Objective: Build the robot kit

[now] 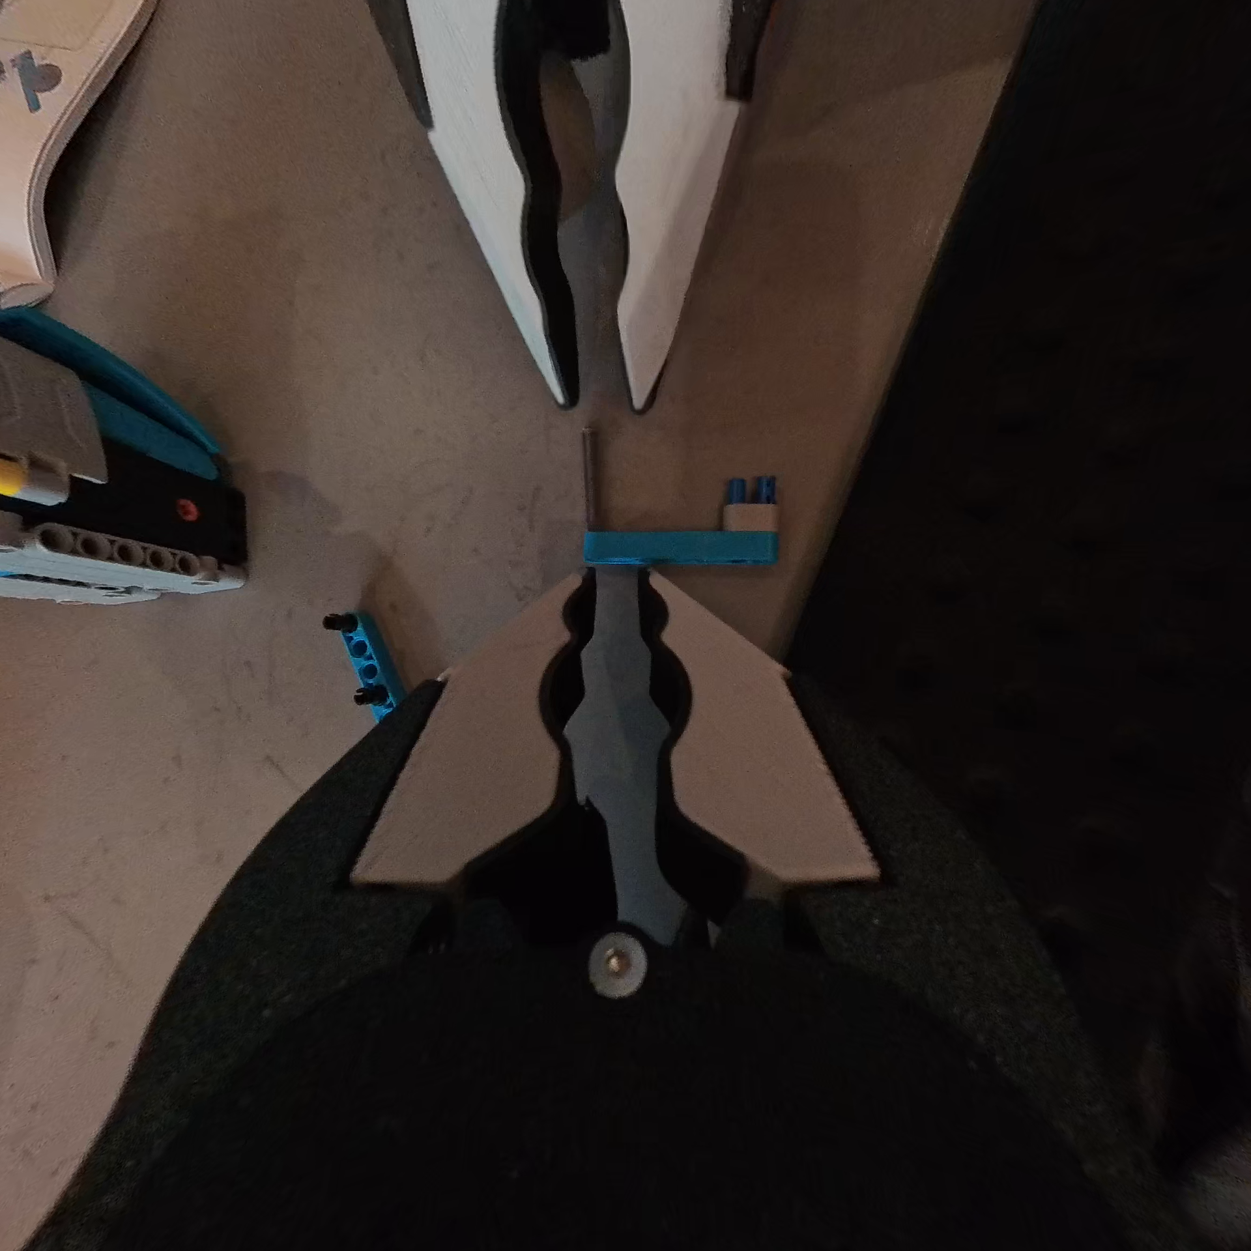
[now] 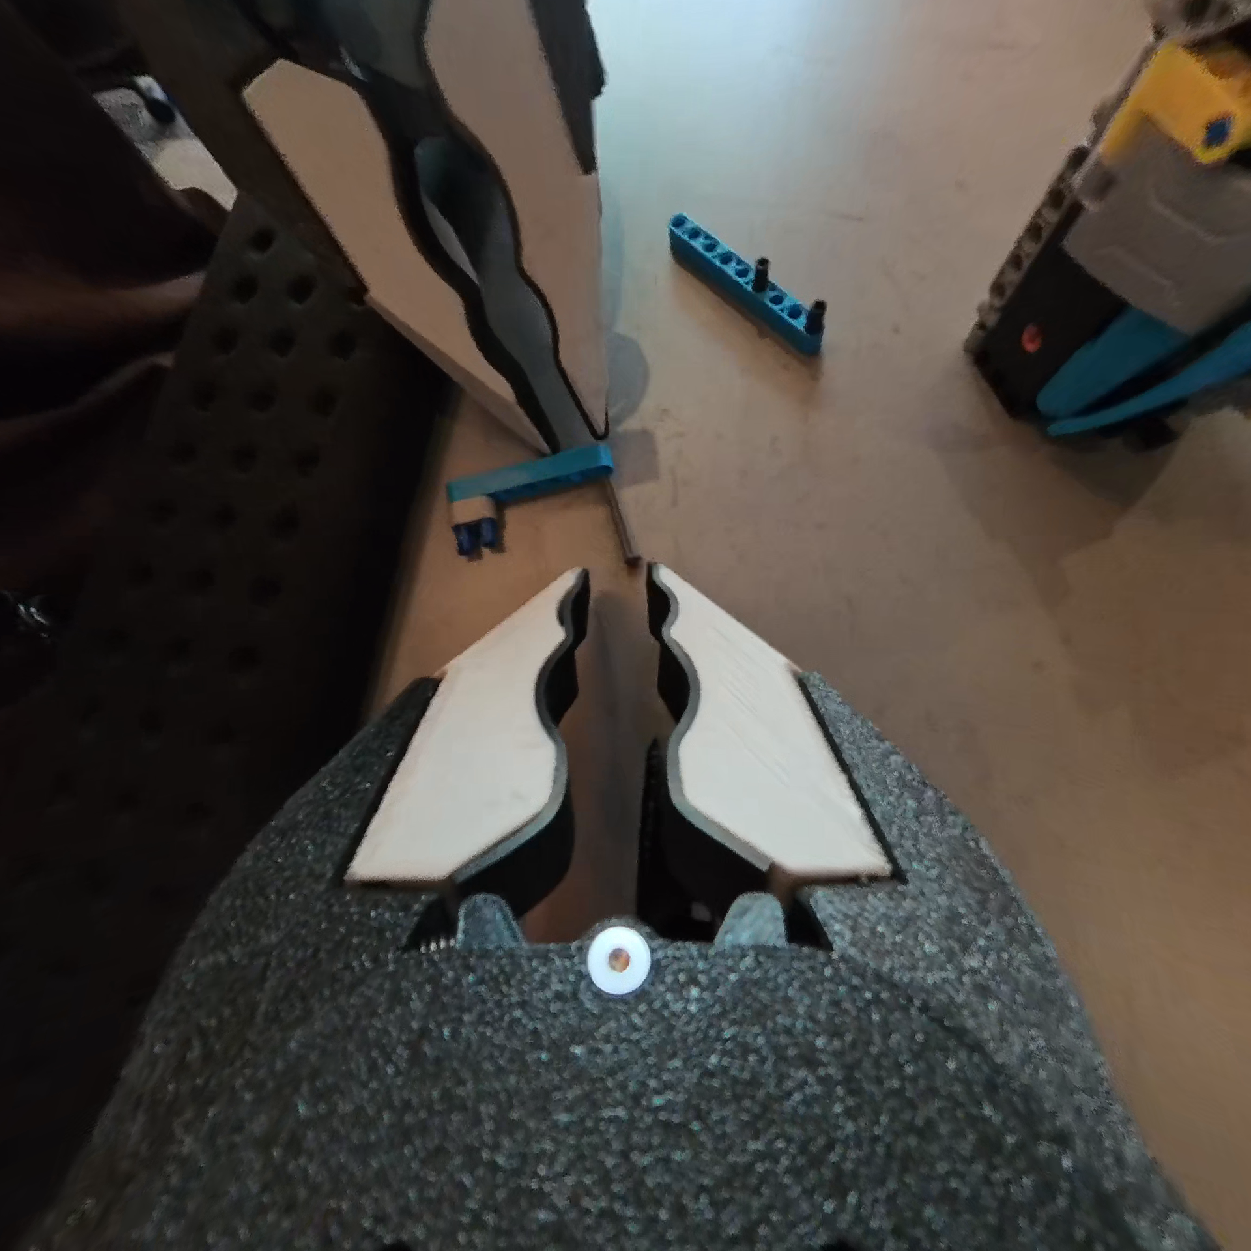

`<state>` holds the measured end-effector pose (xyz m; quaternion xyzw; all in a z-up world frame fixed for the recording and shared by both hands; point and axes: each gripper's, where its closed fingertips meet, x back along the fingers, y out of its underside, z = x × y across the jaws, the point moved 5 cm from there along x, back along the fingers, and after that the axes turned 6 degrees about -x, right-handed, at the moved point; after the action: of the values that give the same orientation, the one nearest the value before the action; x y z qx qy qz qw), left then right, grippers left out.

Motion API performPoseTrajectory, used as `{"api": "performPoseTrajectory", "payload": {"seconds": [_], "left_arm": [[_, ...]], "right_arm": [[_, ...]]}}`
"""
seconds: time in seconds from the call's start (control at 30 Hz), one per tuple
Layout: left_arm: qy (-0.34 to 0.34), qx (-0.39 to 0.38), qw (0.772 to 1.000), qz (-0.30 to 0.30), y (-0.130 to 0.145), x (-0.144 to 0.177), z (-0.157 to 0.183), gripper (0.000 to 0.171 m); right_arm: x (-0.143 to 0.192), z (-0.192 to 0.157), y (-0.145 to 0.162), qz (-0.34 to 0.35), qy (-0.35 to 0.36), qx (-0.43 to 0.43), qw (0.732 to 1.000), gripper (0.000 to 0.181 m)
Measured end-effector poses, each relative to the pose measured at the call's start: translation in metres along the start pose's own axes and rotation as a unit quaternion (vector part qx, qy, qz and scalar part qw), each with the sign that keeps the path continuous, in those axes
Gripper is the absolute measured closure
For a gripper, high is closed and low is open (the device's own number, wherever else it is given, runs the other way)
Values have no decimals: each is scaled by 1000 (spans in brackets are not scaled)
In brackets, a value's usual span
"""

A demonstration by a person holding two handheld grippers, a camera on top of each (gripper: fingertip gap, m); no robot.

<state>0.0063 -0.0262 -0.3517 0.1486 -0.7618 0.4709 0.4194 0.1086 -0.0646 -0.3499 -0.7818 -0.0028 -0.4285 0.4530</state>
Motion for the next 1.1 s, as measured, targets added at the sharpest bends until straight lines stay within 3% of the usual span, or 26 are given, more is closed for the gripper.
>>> {"api": "performPoseTrajectory", "payload": {"seconds": [0.43, 1.1], "left_arm": [[-3, -2, 1000, 0, 0, 0, -1, 158], [-6, -8, 1000, 0, -1, 0, 0, 160]], "right_arm": [[-13, 0, -3, -11, 20, 49, 999, 176], [-16, -2, -8, -7, 22, 35, 999, 176]]}}
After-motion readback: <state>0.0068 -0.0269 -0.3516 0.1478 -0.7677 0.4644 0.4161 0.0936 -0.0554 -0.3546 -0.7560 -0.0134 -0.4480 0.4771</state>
